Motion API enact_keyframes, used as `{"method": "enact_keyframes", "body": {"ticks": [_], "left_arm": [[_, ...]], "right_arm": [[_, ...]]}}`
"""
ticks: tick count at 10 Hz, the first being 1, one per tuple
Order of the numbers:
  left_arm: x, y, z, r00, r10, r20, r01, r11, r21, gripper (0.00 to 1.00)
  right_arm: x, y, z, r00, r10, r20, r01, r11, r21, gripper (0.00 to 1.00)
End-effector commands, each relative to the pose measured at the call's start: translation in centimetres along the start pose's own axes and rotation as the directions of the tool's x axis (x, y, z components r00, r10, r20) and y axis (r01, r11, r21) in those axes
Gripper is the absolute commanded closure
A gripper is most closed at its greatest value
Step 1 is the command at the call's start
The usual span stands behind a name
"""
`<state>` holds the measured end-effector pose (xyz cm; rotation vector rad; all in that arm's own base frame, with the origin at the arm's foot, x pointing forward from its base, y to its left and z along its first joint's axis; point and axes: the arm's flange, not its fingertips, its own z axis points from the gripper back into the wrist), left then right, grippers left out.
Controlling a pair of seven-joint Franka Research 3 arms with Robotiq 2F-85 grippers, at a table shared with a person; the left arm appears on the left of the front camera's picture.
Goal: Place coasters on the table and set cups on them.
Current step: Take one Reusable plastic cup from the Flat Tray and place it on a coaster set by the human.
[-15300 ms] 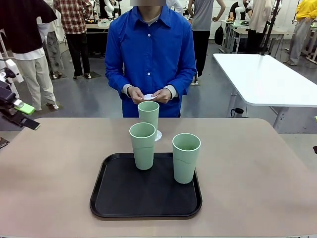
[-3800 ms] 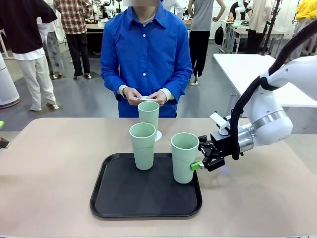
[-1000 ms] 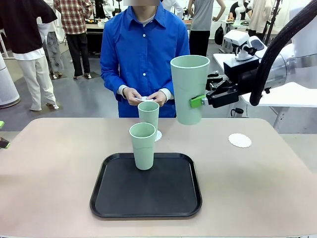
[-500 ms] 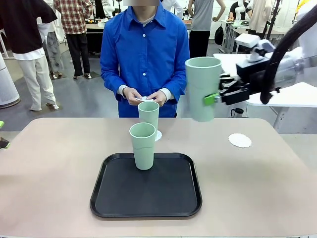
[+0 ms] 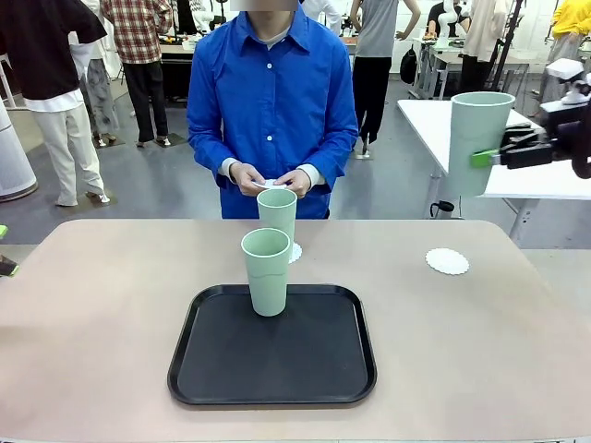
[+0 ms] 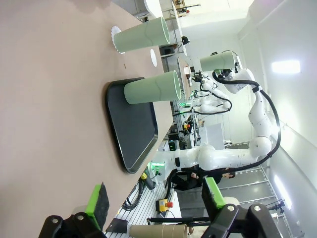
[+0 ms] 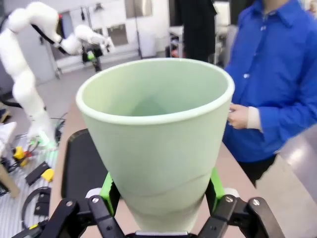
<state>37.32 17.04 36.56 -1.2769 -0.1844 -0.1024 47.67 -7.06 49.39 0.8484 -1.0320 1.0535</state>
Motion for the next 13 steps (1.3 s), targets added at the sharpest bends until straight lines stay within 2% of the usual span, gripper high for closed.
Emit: {"method": "enact_keyframes", "body": {"ticks": [1,4,5,6,10,11,13], "left_arm": [[0.0,-0.2,0.1,1.000,0.003,0.003,-0.003,1.000,0.003,0.00],[0.0,-0.2,0.1,1.000,0.003,0.003,-0.003,1.000,0.003,0.00],[0.0,-0.2,0.1,1.000,0.003,0.003,-0.003,1.000,0.003,0.00],[0.0,-0.2,0.1,1.000,0.003,0.003,-0.003,1.000,0.003,0.00],[0.0,-0.2,0.1,1.000,0.003,0.003,-0.003,1.000,0.003,0.00],[0.0,-0.2,0.1,1.000,0.003,0.003,-0.003,1.000,0.003,0.00],[0.0,-0.2,0.1,1.000,0.003,0.003,-0.003,1.000,0.003,0.00]], "right_arm": [[0.2,0.2,1.8,0.999,0.025,0.021,-0.024,0.999,-0.041,0.17],[-0.5,-0.5,4.3,1.000,0.012,0.020,-0.010,0.993,-0.119,0.17],[-0.3,-0.4,3.9,1.000,0.020,0.004,-0.019,0.972,-0.235,0.17],[-0.7,-0.3,4.5,1.000,-0.004,0.014,0.005,0.996,-0.094,0.17],[-0.7,-0.5,4.6,1.000,-0.004,0.009,0.005,0.993,-0.116,0.17],[-0.7,-1.0,3.6,0.998,0.057,0.032,-0.057,0.998,0.019,0.17],[-3.1,-4.0,2.8,0.994,0.032,0.102,-0.043,0.993,0.108,0.17]]}}
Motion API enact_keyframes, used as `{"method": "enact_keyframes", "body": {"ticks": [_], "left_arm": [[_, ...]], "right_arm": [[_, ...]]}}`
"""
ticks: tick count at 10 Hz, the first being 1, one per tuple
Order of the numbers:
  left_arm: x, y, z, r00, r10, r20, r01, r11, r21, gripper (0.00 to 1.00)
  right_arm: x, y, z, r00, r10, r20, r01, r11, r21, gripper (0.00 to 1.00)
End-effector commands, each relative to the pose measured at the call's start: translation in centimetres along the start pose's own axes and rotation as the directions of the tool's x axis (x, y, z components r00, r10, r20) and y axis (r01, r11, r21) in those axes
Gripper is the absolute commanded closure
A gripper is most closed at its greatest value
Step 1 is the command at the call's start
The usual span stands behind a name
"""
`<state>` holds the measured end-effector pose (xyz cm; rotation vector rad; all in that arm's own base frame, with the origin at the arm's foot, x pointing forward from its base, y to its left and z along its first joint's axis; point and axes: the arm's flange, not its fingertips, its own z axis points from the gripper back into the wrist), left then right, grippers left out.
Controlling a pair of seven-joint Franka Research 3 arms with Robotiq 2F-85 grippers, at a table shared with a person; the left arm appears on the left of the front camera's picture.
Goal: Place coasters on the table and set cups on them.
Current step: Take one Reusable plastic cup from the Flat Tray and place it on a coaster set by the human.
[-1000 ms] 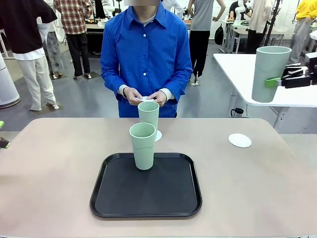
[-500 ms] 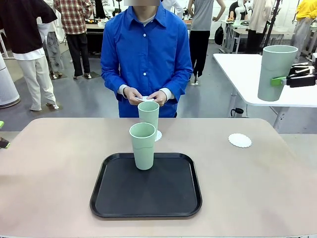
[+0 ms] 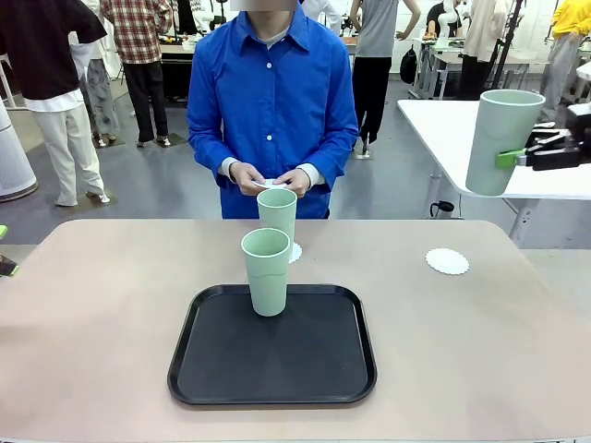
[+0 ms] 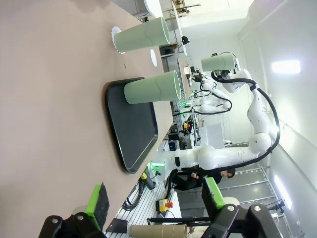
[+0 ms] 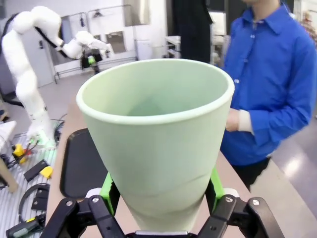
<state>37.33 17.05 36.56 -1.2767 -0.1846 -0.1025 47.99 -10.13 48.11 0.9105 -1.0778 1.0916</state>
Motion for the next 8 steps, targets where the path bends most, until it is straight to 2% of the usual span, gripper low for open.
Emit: {"method": "enact_keyframes", "body": {"ticks": [1,5,8], "left_arm": [[0.0,-0.2,0.1,1.000,0.003,0.003,-0.003,1.000,0.003,0.00],[0.0,-0.2,0.1,1.000,0.003,0.003,-0.003,1.000,0.003,0.00],[0.0,-0.2,0.1,1.000,0.003,0.003,-0.003,1.000,0.003,0.00]], "right_arm": [[-2.9,-4.0,0.6,0.998,0.019,0.066,-0.025,0.995,0.092,0.17],[-8.7,-7.7,0.6,0.999,0.015,0.051,-0.018,0.998,0.054,0.17],[-12.8,-9.1,-0.5,0.999,-0.025,0.021,0.023,0.996,0.092,0.17]]}}
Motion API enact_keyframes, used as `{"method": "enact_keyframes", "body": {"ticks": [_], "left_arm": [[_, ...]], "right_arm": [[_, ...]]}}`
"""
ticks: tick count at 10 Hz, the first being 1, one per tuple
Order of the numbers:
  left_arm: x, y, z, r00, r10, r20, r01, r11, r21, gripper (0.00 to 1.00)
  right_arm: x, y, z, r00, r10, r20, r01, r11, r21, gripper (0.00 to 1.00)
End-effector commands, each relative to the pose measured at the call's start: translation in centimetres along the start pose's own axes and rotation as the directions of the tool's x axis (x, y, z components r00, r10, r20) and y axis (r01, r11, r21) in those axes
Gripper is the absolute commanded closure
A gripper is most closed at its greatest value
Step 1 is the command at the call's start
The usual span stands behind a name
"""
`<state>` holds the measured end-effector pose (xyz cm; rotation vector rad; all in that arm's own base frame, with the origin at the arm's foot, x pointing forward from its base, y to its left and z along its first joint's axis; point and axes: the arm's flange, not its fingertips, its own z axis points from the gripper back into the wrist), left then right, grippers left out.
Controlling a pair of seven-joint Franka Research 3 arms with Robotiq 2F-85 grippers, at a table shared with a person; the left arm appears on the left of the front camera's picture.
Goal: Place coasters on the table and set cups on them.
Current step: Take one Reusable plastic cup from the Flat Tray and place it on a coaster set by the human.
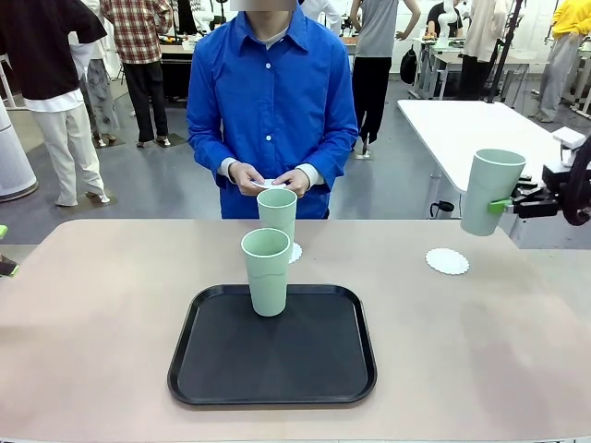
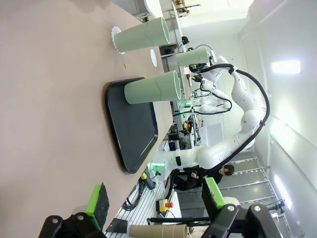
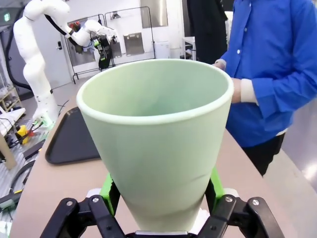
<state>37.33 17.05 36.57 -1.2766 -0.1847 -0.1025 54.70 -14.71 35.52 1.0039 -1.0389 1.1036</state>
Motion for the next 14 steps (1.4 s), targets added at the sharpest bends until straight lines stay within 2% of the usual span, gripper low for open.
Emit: {"method": "enact_keyframes", "body": {"ticks": [1,4,7,9,10,14], "left_arm": [[0.0,-0.2,0.1,1.000,0.003,0.003,-0.003,1.000,0.003,0.00],[0.0,-0.2,0.1,1.000,0.003,0.003,-0.003,1.000,0.003,0.00],[0.0,-0.2,0.1,1.000,0.003,0.003,-0.003,1.000,0.003,0.00],[0.0,-0.2,0.1,1.000,0.003,0.003,-0.003,1.000,0.003,0.00],[0.0,-0.2,0.1,1.000,0.003,0.003,-0.003,1.000,0.003,0.00],[0.0,-0.2,0.1,1.000,0.003,0.003,-0.003,1.000,0.003,0.00]], "right_arm": [[-1.4,-1.6,-0.7,1.000,0.003,-0.010,-0.002,1.000,0.020,0.17],[-3.7,-4.1,-1.7,1.000,-0.027,-0.016,0.027,1.000,0.015,0.17],[-4.1,-5.5,-3.2,0.999,-0.032,-0.003,0.032,0.999,0.032,0.17],[-4.1,-5.5,-3.9,0.998,-0.069,-0.009,0.069,0.998,0.004,0.17],[-4.6,-4.8,-3.4,1.000,-0.025,-0.013,0.026,0.999,0.043,0.17],[-4.7,-4.9,-3.5,0.999,-0.036,-0.014,0.036,0.999,0.036,0.17]]}}
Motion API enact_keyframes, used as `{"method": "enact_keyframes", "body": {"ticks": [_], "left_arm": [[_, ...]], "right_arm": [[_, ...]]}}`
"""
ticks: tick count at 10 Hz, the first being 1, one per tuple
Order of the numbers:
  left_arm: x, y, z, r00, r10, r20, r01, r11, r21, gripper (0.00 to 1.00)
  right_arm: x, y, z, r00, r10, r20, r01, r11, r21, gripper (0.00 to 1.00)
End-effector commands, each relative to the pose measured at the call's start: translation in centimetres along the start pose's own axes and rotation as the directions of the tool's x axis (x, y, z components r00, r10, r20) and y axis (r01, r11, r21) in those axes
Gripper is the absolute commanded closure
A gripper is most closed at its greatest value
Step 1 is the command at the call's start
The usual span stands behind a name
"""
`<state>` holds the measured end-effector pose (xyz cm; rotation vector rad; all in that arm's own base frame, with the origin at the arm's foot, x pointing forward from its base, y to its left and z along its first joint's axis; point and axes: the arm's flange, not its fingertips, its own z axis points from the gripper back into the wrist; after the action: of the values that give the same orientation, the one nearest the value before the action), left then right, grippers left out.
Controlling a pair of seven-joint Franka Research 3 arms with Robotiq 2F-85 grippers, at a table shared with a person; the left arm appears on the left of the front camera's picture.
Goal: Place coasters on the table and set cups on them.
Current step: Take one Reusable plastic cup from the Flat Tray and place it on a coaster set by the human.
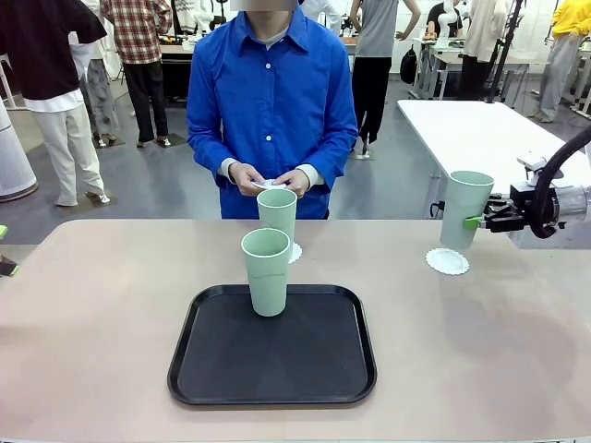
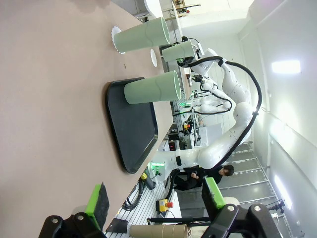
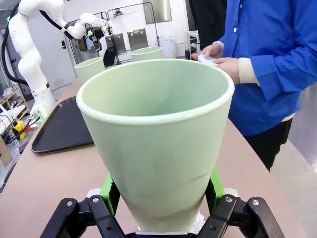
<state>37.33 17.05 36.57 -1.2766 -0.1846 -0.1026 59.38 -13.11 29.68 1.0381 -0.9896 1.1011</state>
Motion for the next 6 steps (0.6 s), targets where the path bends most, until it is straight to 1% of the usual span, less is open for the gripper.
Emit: {"method": "enact_keyframes", "body": {"ticks": [1,4,6], "left_arm": [[0.0,-0.2,0.1,1.000,0.003,0.003,-0.003,1.000,0.002,0.00],[0.0,-0.2,0.1,1.000,0.003,0.003,-0.003,1.000,0.002,0.00],[0.0,-0.2,0.1,1.000,0.003,0.003,-0.003,1.000,0.002,0.00]], "right_arm": [[-0.7,-0.2,-0.3,1.000,0.021,-0.009,-0.020,0.999,0.040,0.17],[-1.9,-0.8,-0.8,1.000,0.019,-0.009,-0.018,0.998,0.065,0.17],[-2.4,-0.8,-1.2,0.999,0.045,-0.006,-0.044,0.995,0.089,0.17]]}}
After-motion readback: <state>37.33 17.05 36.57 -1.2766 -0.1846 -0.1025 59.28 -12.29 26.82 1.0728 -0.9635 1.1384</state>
